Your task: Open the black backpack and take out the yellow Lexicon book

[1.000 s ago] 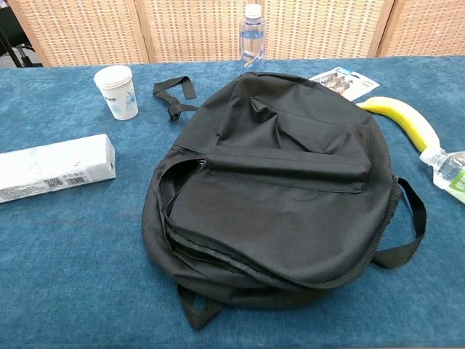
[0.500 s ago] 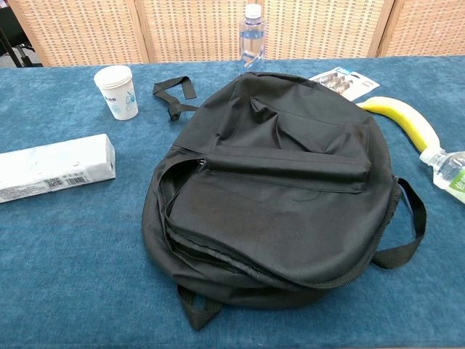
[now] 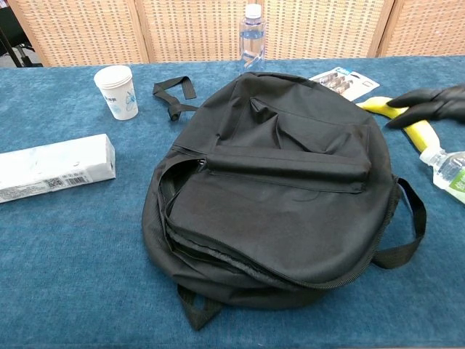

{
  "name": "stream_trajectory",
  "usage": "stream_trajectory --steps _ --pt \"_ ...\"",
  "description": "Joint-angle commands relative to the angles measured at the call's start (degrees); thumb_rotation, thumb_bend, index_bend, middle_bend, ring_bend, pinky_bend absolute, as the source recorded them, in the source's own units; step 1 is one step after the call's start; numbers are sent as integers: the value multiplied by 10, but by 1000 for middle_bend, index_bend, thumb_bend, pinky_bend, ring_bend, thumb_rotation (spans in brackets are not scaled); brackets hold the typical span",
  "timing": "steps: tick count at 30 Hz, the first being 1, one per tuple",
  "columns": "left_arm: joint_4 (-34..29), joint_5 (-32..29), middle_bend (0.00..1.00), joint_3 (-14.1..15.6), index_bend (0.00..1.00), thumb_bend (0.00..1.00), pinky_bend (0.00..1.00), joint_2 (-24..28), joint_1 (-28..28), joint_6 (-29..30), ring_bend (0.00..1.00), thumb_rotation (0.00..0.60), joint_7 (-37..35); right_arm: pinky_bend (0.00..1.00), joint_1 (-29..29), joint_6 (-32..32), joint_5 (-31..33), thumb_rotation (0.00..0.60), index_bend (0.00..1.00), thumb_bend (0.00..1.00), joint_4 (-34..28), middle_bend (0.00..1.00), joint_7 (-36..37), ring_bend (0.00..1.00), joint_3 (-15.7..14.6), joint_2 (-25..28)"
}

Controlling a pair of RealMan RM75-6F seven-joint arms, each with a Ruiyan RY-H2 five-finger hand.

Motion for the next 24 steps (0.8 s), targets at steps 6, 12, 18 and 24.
stream_trajectory --steps 6,12,18,24 --pt "1 -5 0 -2 0 179 0 10 1 1 0 600 -21 0 59 -92 28 600 190 24 -1 6 -59 0 9 -114" --pt "3 -7 0 -5 0 179 0 16 4 8 0 600 -37 1 80 -97 45 600 245 266 32 66 -84 0 26 -166" --pt "4 -9 0 -5 0 179 0 18 3 6 0 600 -40 168 91 -97 58 600 297 325 60 155 -108 27 32 -195" --pt "5 -11 0 -6 0 179 0 18 3 7 0 600 -41 414 97 -88 66 600 436 398 78 356 -102 239 33 -212"
